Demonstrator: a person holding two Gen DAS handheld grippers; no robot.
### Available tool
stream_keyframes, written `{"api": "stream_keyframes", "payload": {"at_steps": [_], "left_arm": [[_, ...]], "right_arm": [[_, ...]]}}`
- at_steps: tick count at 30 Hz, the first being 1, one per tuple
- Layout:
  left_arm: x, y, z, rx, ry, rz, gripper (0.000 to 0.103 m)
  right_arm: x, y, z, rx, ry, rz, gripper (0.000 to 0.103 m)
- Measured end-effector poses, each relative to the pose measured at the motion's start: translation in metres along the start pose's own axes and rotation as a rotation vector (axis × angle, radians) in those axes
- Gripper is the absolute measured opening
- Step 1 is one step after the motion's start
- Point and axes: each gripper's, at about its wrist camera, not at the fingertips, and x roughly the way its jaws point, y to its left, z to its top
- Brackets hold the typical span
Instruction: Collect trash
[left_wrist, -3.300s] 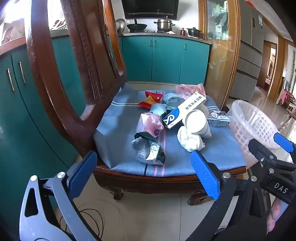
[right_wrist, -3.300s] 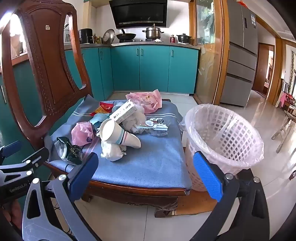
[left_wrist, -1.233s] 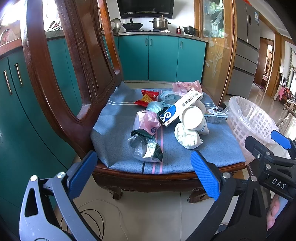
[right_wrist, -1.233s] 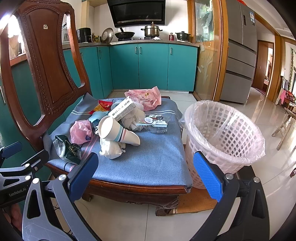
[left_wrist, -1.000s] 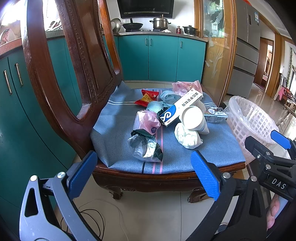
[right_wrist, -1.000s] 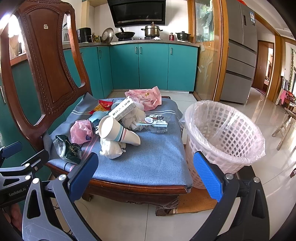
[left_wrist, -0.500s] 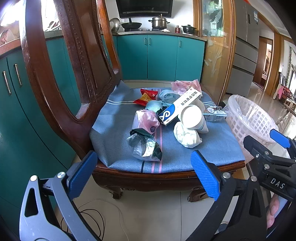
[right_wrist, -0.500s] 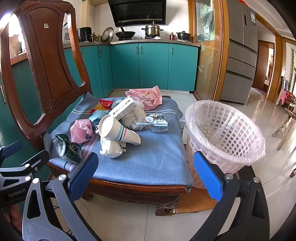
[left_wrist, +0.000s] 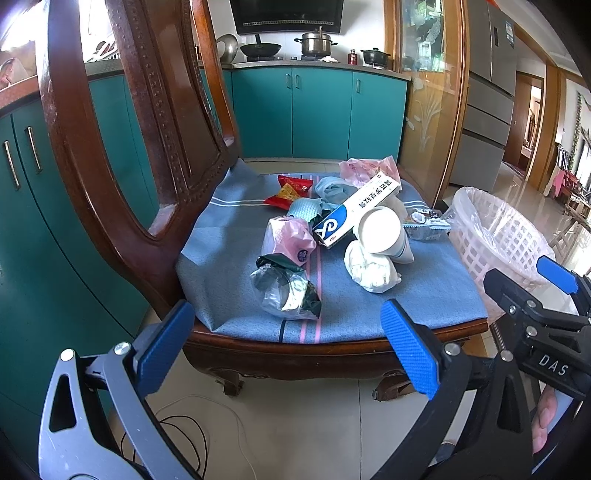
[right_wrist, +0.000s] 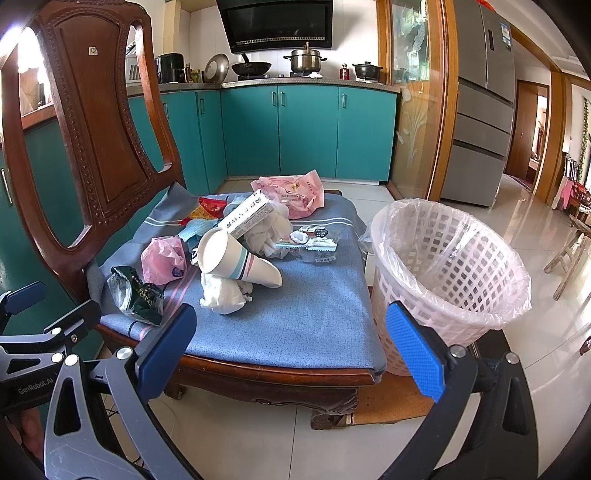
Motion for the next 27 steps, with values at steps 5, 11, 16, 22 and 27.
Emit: {"api": "stream_keyframes", "payload": {"at_steps": [5, 11, 16, 22, 27], "left_arm": [[-0.001, 0.003, 0.002, -0.016, -0.004, 0.001, 0.101], [-0.002, 0.014, 0.007, -0.066, -0.016, 0.007, 0.101], [-0.008, 0.034, 0.013, -0.15, -0.053, 0.027, 0.101], [-0.001, 0.052, 0.016, -0.204, -0.036, 0.037, 0.101], [0.006, 0.057, 0.015, -0.21, -0.019, 0.039, 0.101]], "right_arm": [[0.001, 0.0, 0.0, -0.004, 0.0, 0.0, 0.1], [0.015, 0.024, 0.003, -0.133, -0.002, -0.001, 0.1], [0.059, 0.074, 0.011, -0.429, 0.037, -0.078, 0.1], [0.112, 0.111, 0.024, -0.544, 0.05, -0.116, 0.1], [0.156, 0.123, 0.038, -0.564, 0.079, -0.154, 0.1]]}}
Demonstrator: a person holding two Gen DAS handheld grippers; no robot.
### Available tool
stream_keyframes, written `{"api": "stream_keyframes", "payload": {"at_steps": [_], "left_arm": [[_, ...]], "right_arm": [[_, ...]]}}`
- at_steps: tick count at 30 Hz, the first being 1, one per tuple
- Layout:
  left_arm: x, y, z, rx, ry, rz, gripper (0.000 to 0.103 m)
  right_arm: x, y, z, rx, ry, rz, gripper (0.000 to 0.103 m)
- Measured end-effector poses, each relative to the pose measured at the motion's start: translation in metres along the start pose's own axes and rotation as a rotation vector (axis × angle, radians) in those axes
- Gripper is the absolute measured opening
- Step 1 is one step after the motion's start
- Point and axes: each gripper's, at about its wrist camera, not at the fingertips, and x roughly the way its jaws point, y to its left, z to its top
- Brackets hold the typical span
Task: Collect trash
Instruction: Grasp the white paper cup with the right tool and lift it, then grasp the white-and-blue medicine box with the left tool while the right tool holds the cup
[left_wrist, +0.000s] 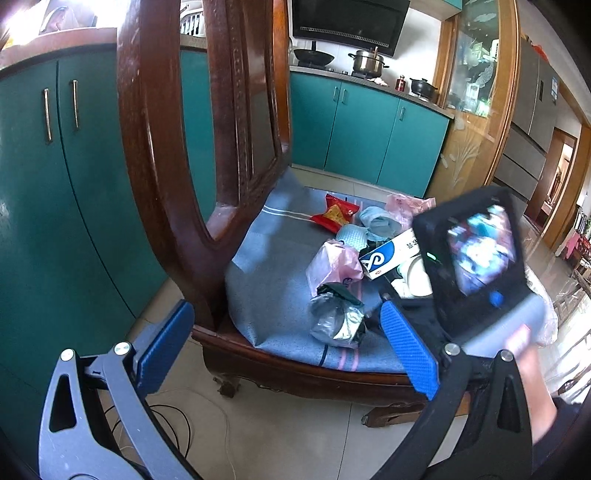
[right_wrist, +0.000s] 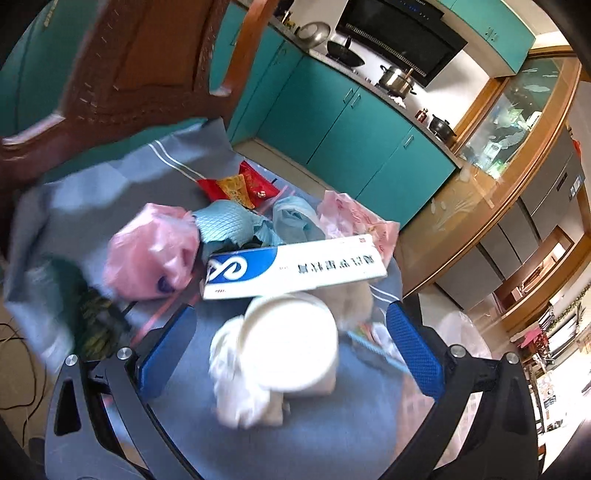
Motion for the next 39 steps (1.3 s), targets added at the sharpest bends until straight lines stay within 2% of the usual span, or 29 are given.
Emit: {"api": "stream_keyframes", "payload": {"at_steps": [7, 9, 14, 17, 19, 20, 21, 23, 26, 28, 30, 36, 39], "left_arm": [[0.005, 0.0, 0.002, 0.001, 0.016, -0.012, 0.101], [0.006, -0.002, 0.003, 0.004, 0.022, -0.016, 0.101], [0.009, -0.004, 0.003, 0.006, 0.029, -0.02, 0.101], [0.01, -0.007, 0.003, 0.009, 0.035, -0.017, 0.101], [0.014, -0.01, 0.003, 0.007, 0.046, -0.021, 0.101], [0.015, -0.012, 0.003, 0.008, 0.051, -0.023, 0.101], [0.018, -0.014, 0.002, 0.012, 0.059, -0.026, 0.101], [0.021, -0.018, 0.001, 0.022, 0.068, -0.022, 0.101], [0.026, -0.024, -0.001, 0.038, 0.077, -0.014, 0.101], [0.028, -0.028, -0.004, 0.052, 0.084, -0.014, 0.101], [0.029, -0.033, -0.006, 0.079, 0.081, -0.022, 0.101], [0.045, -0.065, -0.01, 0.236, 0.067, -0.06, 0.101], [0.059, -0.085, -0.007, 0.336, 0.069, -0.066, 0.101]], "right_arm": [[0.025, -0.001, 0.009, 0.021, 0.037, 0.013, 0.1], [0.023, -0.002, 0.008, 0.032, 0.039, 0.028, 0.1], [-0.003, -0.003, -0.022, 0.022, 0.005, 0.035, 0.1], [-0.007, -0.013, -0.029, 0.07, -0.007, 0.077, 0.099], [-0.006, -0.026, -0.031, 0.126, 0.0, 0.115, 0.083], [-0.004, -0.032, -0.031, 0.155, 0.017, 0.147, 0.063], [-0.002, -0.044, -0.032, 0.215, 0.035, 0.198, 0.053], [-0.002, -0.06, -0.034, 0.299, 0.034, 0.276, 0.047], [-0.001, -0.082, -0.041, 0.407, 0.051, 0.375, 0.046], [-0.003, -0.093, -0.044, 0.453, 0.051, 0.406, 0.046], [-0.009, -0.109, -0.05, 0.507, 0.043, 0.446, 0.039], [-0.025, -0.153, -0.069, 0.651, -0.006, 0.515, 0.039], [-0.025, -0.165, -0.072, 0.684, -0.008, 0.541, 0.038]]}}
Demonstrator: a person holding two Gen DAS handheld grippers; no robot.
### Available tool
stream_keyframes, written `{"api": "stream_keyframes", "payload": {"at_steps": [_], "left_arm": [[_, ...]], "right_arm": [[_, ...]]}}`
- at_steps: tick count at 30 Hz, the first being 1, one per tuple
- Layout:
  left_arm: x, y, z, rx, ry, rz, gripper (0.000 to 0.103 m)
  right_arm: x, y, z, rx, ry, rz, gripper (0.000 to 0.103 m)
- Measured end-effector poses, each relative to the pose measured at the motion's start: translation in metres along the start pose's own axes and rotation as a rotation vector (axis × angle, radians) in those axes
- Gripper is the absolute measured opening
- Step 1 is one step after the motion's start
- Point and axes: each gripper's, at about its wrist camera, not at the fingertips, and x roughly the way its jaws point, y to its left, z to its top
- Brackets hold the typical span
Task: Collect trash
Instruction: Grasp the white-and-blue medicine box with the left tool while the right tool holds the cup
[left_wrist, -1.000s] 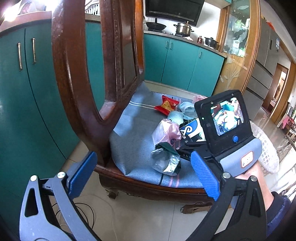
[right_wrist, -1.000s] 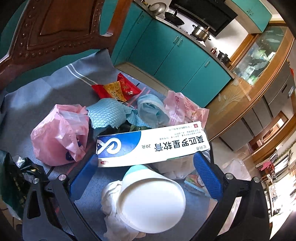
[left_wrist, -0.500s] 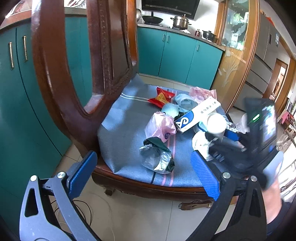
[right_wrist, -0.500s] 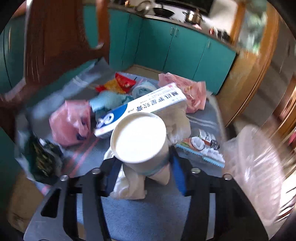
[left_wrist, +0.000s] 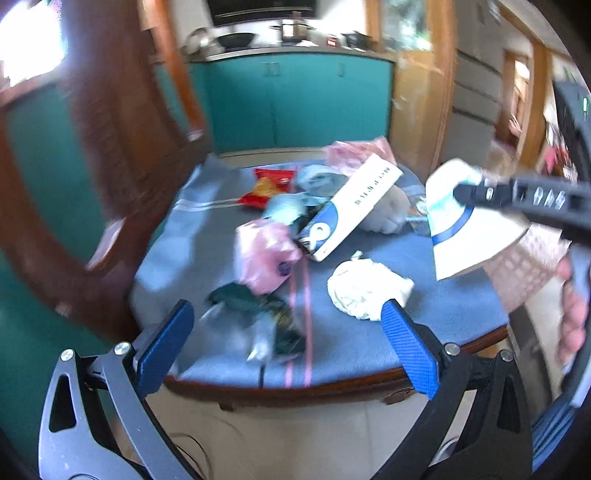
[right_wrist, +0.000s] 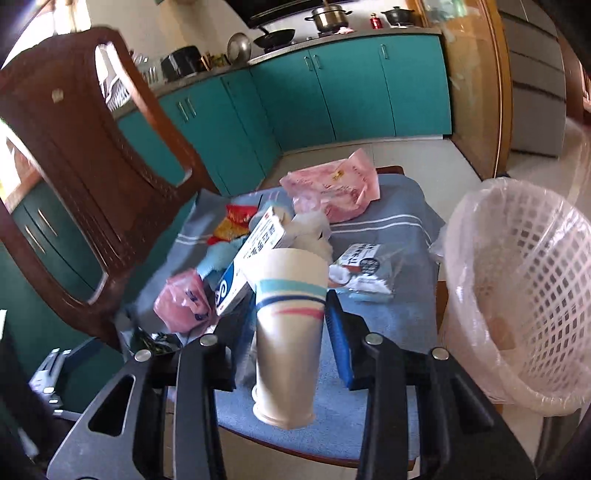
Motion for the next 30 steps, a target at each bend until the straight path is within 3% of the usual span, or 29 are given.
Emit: {"api": "stream_keyframes", "payload": {"at_steps": [3, 8, 10, 14, 19, 20, 21, 23, 25, 28, 30], "left_arm": [[0.015, -0.009, 0.012, 0.049, 0.007, 0.032, 0.101], [0.024, -0.017, 0.028, 0.069, -0.016, -0.014, 0.101], [0.027, -0.021, 0.033, 0.088, -0.033, -0.025, 0.101], [0.028, -0.024, 0.033, 0.105, -0.104, -0.03, 0.101], [0.029, -0.029, 0.026, 0.108, -0.107, -0.078, 0.101], [0.029, -0.029, 0.027, 0.105, -0.121, -0.069, 0.101], [0.029, -0.03, 0.029, 0.104, -0.123, -0.063, 0.101], [0.03, -0.03, 0.033, 0.105, -0.121, -0.063, 0.101], [0.032, -0.03, 0.04, 0.118, -0.102, -0.062, 0.101], [0.039, -0.04, 0.05, 0.235, -0.068, -0.007, 0.101], [0.047, -0.041, 0.056, 0.262, -0.02, -0.03, 0.101]], "right_arm": [[0.008, -0.01, -0.001, 0.017, 0.029, 0.006, 0.038], [0.032, -0.024, -0.012, 0.075, 0.153, 0.022, 0.039], [0.037, -0.024, -0.017, 0.086, 0.184, 0.036, 0.044], [0.041, -0.025, -0.02, 0.118, 0.167, 0.053, 0.058], [0.053, -0.023, -0.019, 0.104, 0.179, 0.038, 0.059], [0.054, -0.023, -0.018, 0.105, 0.171, 0.033, 0.054], [0.053, -0.023, -0.018, 0.105, 0.164, 0.031, 0.04], [0.05, -0.022, -0.015, 0.104, 0.16, 0.041, 0.033], [0.041, -0.02, -0.013, 0.086, 0.135, 0.043, 0.032], [0.027, -0.016, -0.009, 0.056, 0.105, 0.041, 0.032], [0.015, -0.018, -0.004, 0.057, 0.08, 0.053, 0.032]]}}
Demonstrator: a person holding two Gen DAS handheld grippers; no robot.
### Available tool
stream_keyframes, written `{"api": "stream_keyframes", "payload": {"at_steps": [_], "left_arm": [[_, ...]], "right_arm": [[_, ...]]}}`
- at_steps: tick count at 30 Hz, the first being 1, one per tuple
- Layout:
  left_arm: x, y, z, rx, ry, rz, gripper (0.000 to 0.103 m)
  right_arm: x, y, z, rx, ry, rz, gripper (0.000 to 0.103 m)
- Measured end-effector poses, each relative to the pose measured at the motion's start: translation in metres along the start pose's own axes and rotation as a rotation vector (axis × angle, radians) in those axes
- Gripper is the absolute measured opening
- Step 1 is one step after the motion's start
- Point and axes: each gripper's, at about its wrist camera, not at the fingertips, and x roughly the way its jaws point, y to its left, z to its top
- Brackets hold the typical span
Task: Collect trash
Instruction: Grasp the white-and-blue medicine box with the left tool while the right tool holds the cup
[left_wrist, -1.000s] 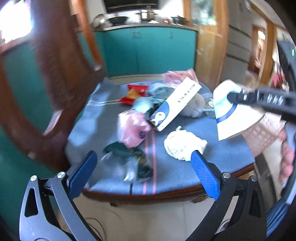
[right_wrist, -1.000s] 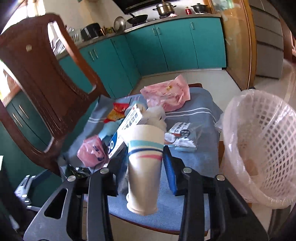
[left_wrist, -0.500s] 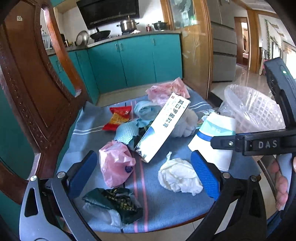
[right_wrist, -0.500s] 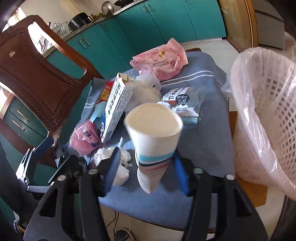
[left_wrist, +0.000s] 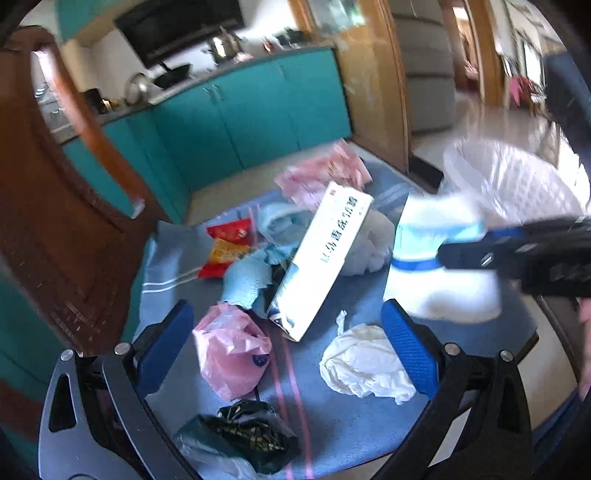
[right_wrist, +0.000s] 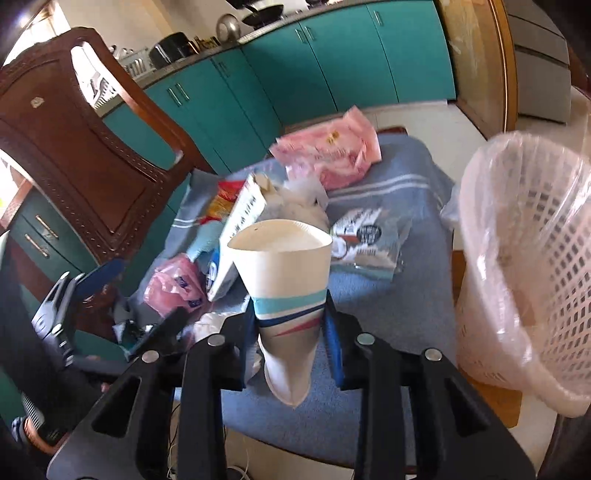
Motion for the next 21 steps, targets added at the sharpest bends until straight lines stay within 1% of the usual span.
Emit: {"api": "stream_keyframes", "payload": {"at_steps": [2, 3, 6, 11, 14, 17, 18, 19, 20, 21], "left_arm": [[0.011, 0.005, 0.006, -0.019, 0.059, -0.057, 0.101], [0.015, 0.005, 0.01, -0.009, 0.065, -0.083, 0.101], [0.026, -0.003, 0.017, 0.082, 0.052, -0.095, 0.101], [0.05, -0.01, 0.028, 0.201, 0.056, -0.167, 0.101], [0.06, -0.011, 0.033, 0.222, 0.052, -0.175, 0.101], [0.071, -0.009, 0.042, 0.211, 0.076, -0.203, 0.098], [0.076, -0.01, 0.044, 0.21, 0.103, -0.212, 0.09], [0.083, -0.01, 0.046, 0.212, 0.13, -0.219, 0.075], [0.088, -0.011, 0.047, 0.213, 0.153, -0.22, 0.066], [0.095, -0.012, 0.047, 0.208, 0.185, -0.211, 0.05]], "right_arm": [[-0.01, -0.002, 0.005, 0.001, -0.024, 0.007, 0.032], [-0.014, -0.003, 0.007, -0.002, -0.032, 0.008, 0.032], [-0.026, -0.012, 0.015, 0.011, -0.066, 0.012, 0.032], [-0.03, -0.026, 0.021, 0.053, -0.073, 0.016, 0.032], [-0.029, -0.029, 0.022, 0.058, -0.075, 0.018, 0.032], [-0.029, -0.029, 0.023, 0.058, -0.077, 0.02, 0.032], [-0.029, -0.029, 0.023, 0.057, -0.076, 0.02, 0.032], [-0.029, -0.028, 0.022, 0.056, -0.076, 0.021, 0.032], [-0.028, -0.028, 0.022, 0.057, -0.074, 0.022, 0.032], [-0.028, -0.028, 0.022, 0.057, -0.073, 0.023, 0.032]]}}
